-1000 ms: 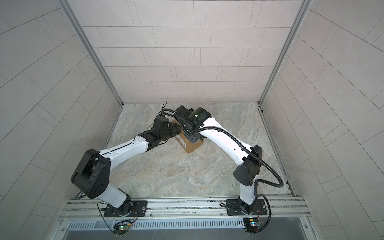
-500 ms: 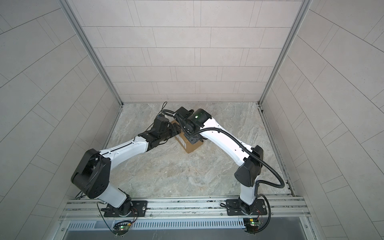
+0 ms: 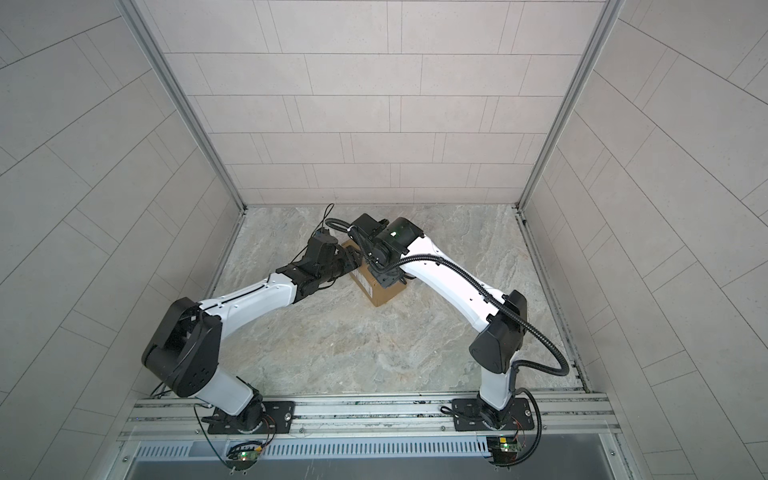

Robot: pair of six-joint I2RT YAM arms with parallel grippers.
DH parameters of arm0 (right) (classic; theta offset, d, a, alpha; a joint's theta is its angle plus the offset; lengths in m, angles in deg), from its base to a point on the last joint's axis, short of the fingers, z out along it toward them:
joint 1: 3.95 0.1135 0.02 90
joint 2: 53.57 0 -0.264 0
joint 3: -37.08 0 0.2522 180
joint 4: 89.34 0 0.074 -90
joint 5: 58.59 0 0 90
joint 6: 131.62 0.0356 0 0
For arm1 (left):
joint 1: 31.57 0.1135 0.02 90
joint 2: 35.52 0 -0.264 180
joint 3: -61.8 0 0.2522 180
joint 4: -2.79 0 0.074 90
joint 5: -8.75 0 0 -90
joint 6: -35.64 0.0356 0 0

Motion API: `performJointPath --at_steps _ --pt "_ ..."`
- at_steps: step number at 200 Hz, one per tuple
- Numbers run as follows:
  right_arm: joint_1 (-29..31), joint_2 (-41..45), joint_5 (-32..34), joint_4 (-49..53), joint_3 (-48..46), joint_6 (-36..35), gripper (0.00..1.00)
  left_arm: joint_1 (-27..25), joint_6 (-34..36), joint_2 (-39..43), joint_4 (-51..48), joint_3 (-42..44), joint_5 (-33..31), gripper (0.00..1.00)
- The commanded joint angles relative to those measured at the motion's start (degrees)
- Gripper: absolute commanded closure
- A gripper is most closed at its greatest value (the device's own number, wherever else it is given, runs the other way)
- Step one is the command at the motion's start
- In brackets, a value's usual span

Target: Unpack the express box

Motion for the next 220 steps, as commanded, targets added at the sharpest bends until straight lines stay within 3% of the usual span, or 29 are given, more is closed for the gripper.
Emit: performJointPath --at_steps 1,57,149,220 --pt "-0.59 4.34 1.27 9.71 -0.90 -0.22 1.00 0.82 0.38 -1.84 -6.20 2.35 -1.89 0.29" --pt "-0.59 5.17 -0.18 9.44 -3.46 -0.23 1.00 0.95 0.50 -2.23 -6.04 2.19 -1.59 0.29" --pt "-0.58 -1.87 -3.96 0.57 0.66 1.21 1.00 0.95 0.32 -2.49 -5.07 2.24 -0.37 0.30" --pt "-1.38 2.98 -2.05 6.92 -1.63 0.06 1.00 0.95 -0.12 -3.04 -5.69 2.72 -0.90 0.30"
